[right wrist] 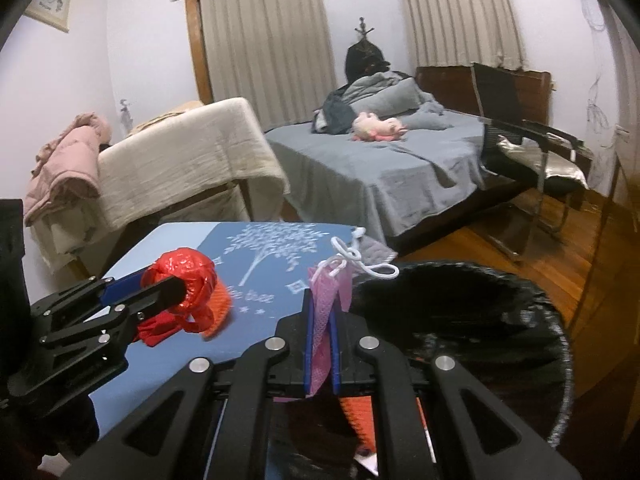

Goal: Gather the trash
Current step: 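Carry the red bag and pink mask over the bin and open both tools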

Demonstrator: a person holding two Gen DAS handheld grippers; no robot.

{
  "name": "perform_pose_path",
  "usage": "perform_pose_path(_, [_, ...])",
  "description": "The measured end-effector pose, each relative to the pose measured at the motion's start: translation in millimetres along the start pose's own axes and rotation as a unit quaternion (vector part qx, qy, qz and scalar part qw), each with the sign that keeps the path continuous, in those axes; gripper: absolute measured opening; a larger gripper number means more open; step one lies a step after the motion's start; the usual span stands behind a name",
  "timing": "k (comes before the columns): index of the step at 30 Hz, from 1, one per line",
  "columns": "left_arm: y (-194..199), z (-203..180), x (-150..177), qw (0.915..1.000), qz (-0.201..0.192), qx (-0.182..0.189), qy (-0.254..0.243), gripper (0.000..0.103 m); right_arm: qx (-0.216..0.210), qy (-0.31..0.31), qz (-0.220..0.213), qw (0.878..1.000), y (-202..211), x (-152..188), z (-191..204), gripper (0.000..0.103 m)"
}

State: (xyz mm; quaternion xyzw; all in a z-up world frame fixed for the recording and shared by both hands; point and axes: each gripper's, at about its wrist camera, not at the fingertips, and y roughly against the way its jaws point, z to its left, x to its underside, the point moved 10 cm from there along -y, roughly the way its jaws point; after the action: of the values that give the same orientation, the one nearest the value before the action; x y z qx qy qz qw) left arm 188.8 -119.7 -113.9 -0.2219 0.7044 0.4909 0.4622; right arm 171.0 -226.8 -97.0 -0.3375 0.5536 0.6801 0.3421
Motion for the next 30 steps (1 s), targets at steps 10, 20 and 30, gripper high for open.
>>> perform_pose_path(10, [-25,-60,-3,0.9980,0.008,0.056,-0.029,0.030,0.050,-0.022,-0.003,0.999,19,9,-61,0.007])
perform_pose_path(20, [-55,-99,2,0.9941,0.025,0.100,-0.034,0.031,0.082,-0.046,0.005,0.996,28,24,-109,0.009])
perform_pose_path(30, [-73,-108,11,0.9909,0.049,0.122,-0.031,0.066,0.105,-0.064,0.017,0.992,27,44,-132,0.054])
